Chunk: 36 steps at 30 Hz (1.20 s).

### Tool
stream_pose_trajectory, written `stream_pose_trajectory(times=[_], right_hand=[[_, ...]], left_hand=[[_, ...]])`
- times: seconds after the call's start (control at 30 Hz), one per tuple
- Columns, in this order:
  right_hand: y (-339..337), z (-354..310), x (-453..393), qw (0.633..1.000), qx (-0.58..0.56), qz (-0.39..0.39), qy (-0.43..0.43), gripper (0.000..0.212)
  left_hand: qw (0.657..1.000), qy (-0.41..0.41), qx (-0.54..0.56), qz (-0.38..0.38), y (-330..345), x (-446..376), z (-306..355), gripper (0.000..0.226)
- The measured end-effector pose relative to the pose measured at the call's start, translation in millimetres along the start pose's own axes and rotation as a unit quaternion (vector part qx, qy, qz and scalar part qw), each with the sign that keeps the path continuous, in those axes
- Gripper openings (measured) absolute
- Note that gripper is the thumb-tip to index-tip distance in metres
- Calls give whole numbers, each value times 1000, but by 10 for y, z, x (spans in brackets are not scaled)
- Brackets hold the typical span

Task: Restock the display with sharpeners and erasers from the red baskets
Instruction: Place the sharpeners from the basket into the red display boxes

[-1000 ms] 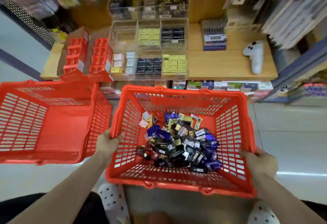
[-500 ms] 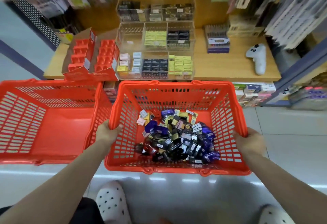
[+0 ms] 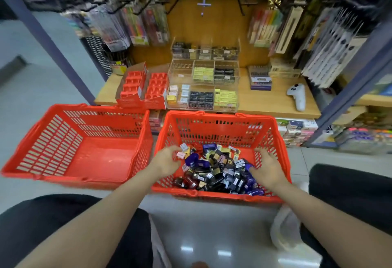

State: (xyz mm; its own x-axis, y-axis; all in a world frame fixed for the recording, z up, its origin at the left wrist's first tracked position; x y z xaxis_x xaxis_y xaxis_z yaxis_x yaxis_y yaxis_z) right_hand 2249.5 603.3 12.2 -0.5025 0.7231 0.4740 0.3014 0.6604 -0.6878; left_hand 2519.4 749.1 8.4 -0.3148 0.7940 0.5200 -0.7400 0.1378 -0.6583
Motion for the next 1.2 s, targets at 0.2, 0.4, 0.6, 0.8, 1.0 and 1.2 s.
stream_pose_trajectory(times=[0.2,0.4,0.6,0.8,1.0,1.2], right_hand=[[380,32,-350,995,-18,-93,7,58],[846,261,-1036,986,10,-163,33,45],[1331,502,-1399,958,138,-243,-68,56],[1512,417,-1454,882,352,-264,-171,79],[1645,357,-1441,833,438,-277,-193,90],[1626,397,-1407,815,467,-265,-218,75]], left_hand=[[997,-9,42,-59,230,-347,-102,46],[994,-22,9,-109,601,-1030,-433,62],[991,-45,-46,-115,976,-1736,-641,71],[990,-20,-98,-100,994,-1911,-787,52],[991,75,-17,-112,1031,-1785,-627,42],[983,43,-55,-170,1253,-1872,-453,49]])
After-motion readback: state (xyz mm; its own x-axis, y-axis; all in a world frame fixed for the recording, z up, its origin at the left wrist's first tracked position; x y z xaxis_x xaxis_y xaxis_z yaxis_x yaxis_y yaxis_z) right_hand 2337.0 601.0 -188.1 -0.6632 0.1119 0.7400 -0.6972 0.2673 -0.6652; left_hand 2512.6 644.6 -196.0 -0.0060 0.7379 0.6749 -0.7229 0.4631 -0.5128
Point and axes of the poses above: each hand's wrist, its own x-axis away from the middle knuckle, its own y-axis out of the palm, z = x × y, the point moved 3 cm from there along -x, towards the middle knuckle, and after that the axes turned 13 degrees about -z, right-handed, at the moved point
